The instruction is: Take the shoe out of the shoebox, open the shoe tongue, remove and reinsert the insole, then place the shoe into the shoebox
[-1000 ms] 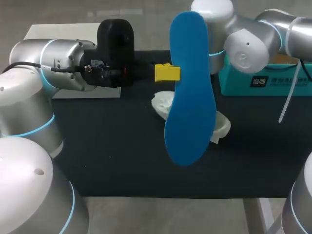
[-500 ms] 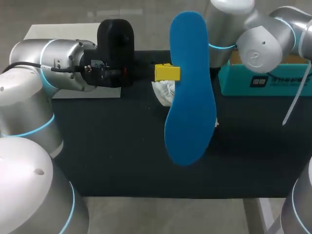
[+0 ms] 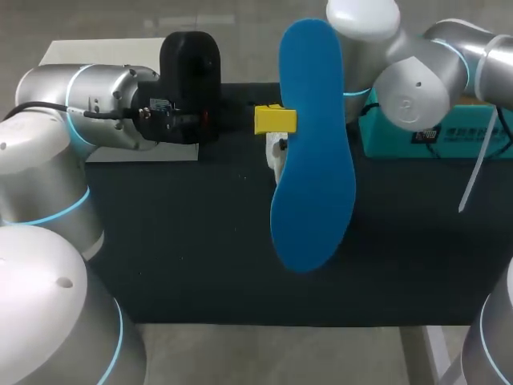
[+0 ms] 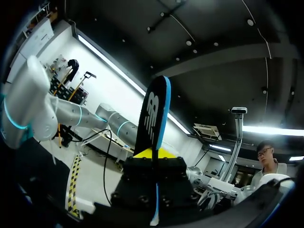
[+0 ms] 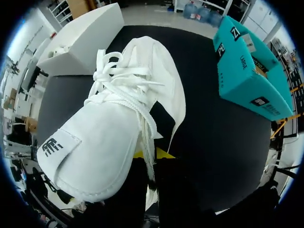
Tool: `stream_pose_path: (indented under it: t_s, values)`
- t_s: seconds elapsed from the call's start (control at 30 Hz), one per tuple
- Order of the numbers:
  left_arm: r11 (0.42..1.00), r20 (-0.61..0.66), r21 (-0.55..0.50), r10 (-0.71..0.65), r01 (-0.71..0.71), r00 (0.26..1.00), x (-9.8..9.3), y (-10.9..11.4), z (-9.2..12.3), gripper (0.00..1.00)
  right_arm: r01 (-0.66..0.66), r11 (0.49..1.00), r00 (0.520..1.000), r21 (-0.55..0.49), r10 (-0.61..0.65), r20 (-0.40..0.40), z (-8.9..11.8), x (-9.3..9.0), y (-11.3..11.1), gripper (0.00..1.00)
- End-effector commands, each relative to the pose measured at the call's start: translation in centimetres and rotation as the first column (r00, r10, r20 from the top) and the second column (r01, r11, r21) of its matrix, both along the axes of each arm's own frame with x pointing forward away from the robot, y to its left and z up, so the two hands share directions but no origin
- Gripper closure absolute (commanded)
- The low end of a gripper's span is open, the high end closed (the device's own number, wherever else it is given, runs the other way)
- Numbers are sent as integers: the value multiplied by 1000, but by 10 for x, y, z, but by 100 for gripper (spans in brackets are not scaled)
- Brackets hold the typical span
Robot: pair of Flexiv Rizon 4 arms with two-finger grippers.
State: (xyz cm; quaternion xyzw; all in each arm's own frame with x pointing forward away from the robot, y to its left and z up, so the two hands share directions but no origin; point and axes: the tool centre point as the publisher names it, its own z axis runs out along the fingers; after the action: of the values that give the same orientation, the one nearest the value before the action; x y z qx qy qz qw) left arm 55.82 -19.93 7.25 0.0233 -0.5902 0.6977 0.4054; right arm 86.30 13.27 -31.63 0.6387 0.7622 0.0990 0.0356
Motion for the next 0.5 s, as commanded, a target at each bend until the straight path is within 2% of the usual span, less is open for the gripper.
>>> stream_pose_path:
  t_s: [0.03, 0.2, 0.5]
  values:
    - [1000, 0, -2, -2, 2, 1000, 1, -1, -1, 100, 539, 830, 842, 145, -526, -121, -6, -7, 2, 100]
    - [1000, 0, -2, -2, 2, 1000, 1, -1, -1, 100, 524, 838, 851, 151, -508, -131, -10, -8, 4, 100]
    - [1000, 0, -2, -2, 2, 1000, 1, -1, -1, 100, 404, 902, 914, 153, -390, -115, -14, -1, -1, 100]
